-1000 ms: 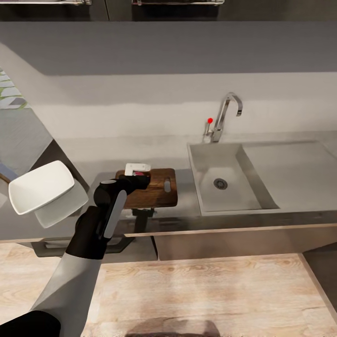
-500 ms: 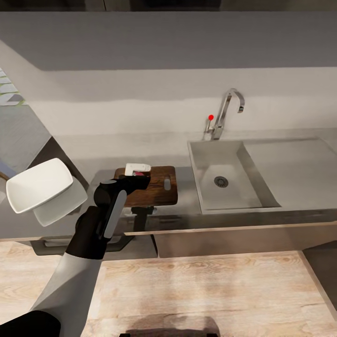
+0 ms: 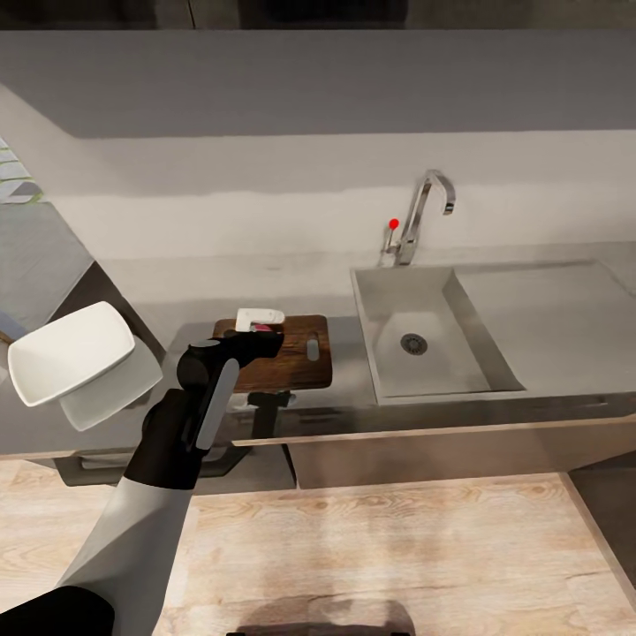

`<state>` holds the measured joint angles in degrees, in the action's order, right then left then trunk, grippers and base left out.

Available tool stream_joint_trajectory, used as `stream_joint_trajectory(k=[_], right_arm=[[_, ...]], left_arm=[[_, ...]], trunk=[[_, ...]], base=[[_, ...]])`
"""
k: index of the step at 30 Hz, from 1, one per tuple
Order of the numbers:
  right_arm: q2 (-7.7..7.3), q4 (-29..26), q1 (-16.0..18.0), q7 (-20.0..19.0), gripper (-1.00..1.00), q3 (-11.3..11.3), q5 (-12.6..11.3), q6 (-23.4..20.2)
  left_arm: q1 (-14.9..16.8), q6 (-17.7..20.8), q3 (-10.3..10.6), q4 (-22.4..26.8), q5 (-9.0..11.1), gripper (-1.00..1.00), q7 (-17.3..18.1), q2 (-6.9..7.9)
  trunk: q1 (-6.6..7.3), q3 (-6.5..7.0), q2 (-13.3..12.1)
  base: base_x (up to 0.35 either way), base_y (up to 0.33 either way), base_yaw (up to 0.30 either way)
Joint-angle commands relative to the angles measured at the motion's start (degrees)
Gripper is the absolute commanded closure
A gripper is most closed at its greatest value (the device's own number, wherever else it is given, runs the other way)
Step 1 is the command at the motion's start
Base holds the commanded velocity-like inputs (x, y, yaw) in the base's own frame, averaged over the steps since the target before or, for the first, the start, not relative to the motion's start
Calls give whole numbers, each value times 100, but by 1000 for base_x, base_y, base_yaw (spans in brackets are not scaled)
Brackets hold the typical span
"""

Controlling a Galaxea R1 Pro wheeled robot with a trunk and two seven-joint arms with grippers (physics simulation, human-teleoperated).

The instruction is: In the kitchen, take the Vidalia onion out of the sink, dice it on the chopping board with the paring knife, put the diced onion into the bowl on the countertop, then place both the paring knife and the chopping board into the sink.

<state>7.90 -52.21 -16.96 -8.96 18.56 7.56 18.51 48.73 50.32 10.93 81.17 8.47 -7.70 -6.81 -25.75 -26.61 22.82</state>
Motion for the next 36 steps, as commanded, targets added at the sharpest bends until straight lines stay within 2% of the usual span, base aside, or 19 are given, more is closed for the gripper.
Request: stream_joint_trajectory(k=[1, 8, 27, 36], right_arm=[[9, -9, 0, -36, -100, 33, 59, 12], [9, -9, 0, -29, -100, 33, 61, 12], [7, -9, 0, -27, -100, 33, 61, 12], [4, -9, 0, -35, -100, 33, 55, 12]], left_arm=[[5, 22, 5, 4, 58, 100, -57, -1], [5, 22, 5, -10, 58, 100, -57, 2], [5, 22, 6, -14, 58, 100, -57, -4], [5, 22, 13, -15, 58, 100, -57, -4]], trunk=[[-4, -8, 10], [-4, -20, 10], [-4, -161, 10], [-4, -151, 10]], base=[[0, 0, -4], [0, 0, 6], [0, 0, 87], [0, 0, -73]])
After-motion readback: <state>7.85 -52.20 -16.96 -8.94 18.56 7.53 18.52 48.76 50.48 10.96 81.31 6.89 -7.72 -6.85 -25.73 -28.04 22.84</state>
